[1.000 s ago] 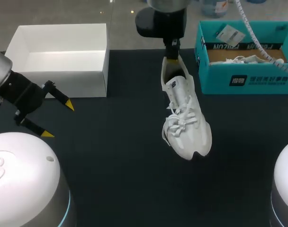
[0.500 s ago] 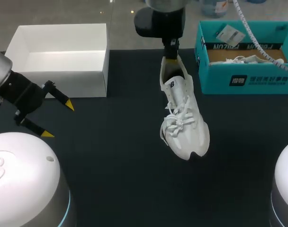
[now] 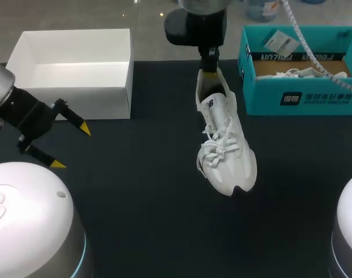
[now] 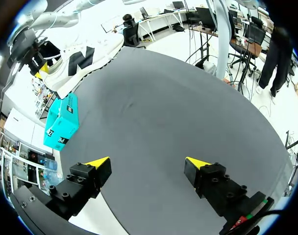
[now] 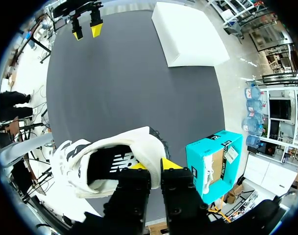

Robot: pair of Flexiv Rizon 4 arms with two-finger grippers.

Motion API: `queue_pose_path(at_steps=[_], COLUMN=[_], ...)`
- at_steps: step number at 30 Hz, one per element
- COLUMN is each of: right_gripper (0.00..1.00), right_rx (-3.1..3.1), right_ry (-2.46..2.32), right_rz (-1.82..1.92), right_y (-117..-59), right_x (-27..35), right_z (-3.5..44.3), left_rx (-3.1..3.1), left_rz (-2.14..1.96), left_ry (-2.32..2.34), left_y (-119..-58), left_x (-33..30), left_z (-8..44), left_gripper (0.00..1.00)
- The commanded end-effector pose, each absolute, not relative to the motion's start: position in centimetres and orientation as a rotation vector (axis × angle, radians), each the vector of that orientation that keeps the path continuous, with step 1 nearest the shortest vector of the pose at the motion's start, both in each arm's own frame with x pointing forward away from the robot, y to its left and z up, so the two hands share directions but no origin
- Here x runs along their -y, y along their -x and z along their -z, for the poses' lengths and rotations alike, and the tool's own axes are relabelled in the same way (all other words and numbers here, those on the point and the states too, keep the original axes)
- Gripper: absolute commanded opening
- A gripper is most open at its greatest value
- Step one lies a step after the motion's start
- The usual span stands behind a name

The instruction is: Take the shoe out of the shoebox, open the shoe tongue, remove and reinsert the insole, then place the shoe into the shoebox

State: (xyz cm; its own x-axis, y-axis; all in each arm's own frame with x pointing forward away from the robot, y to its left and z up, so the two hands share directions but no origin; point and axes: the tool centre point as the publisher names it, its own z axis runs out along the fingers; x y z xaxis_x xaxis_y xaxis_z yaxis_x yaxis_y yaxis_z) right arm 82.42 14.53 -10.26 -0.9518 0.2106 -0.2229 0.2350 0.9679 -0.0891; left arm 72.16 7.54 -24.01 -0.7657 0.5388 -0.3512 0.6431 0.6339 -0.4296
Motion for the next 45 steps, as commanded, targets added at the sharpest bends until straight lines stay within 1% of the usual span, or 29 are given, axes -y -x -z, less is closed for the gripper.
queue_pose_path(at_steps=[1,6,15,23,28,35,45], right_gripper=[0.0,0.0,0.0,0.0,0.0,0.0,0.0], right_rx=[-2.906,-2.901,-2.868,-2.821,-2.801,-2.782,-2.802], right_ry=[-0.333,-0.31,-0.292,-0.352,-0.39,-0.413,-0.4], right_rz=[0.169,0.165,0.207,0.125,0.137,0.132,0.123], right_y=[-82.5,-83.1,-86.9,-90.9,-94.1,-98.5,-102.8], right_x=[-14.5,-13.6,-8.1,-1.5,2.7,8.2,12.0], right_z=[10.1,9.8,8.2,8.5,8.7,7.6,5.7], left_rx=[-2.666,-2.666,-2.666,-2.666,-2.666,-2.666,-2.666], left_rz=[0.807,0.807,0.807,0.807,0.807,0.807,0.807], left_ry=[-0.975,-0.975,-0.975,-0.975,-0.975,-0.975,-0.975], left_y=[-72.1,-72.1,-72.1,-72.1,-72.1,-72.1,-72.1], left_x=[-7.5,-7.5,-7.5,-7.5,-7.5,-7.5,-7.5], left_z=[24.0,24.0,24.0,24.0,24.0,24.0,24.0], left_gripper=[1.0,1.0,1.0,1.0,1.0,1.0,1.0])
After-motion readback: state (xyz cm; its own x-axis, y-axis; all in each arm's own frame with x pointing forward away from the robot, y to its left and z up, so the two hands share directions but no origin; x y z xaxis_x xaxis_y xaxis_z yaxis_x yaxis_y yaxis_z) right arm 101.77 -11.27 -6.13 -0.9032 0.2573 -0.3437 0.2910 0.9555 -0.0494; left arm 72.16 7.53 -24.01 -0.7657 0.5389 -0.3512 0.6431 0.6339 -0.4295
